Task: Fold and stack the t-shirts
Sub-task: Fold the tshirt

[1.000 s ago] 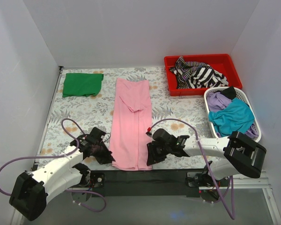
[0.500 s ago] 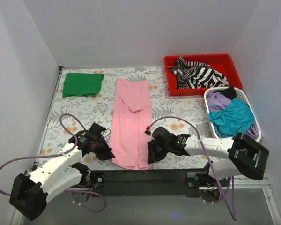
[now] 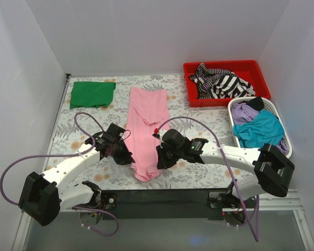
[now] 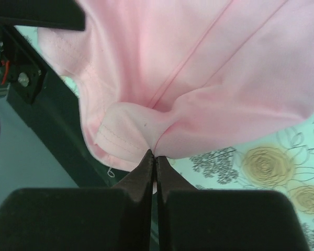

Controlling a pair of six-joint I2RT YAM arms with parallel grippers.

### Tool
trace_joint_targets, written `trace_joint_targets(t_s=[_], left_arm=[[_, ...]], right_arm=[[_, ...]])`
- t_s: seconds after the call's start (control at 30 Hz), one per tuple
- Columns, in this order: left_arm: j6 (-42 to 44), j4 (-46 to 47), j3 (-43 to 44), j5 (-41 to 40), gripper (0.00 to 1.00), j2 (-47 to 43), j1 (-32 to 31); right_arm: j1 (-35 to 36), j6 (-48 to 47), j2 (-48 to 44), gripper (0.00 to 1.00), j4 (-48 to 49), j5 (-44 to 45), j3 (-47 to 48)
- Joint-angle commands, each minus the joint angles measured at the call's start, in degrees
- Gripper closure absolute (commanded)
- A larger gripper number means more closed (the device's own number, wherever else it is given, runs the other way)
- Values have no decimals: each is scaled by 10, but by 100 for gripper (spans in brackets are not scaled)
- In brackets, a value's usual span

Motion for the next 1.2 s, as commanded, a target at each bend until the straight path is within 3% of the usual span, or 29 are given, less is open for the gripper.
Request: trace_joint_targets(t_s=[0.0,0.4,0.9,1.17], left_arm=[[25,32,37,-23,95,35,-1],[95,66,135,-65,94,142,39],[163,138,203,-19,96,260,109],[177,162,214,0,97,282,141]], right_arm=[[-21,-38,19,99,-32,21,35],[-120,-104,90,99,-44,-9,101],[-197,-150,188,99,-66,-40,211],[-232,-168,213,99,-69,-30,250]])
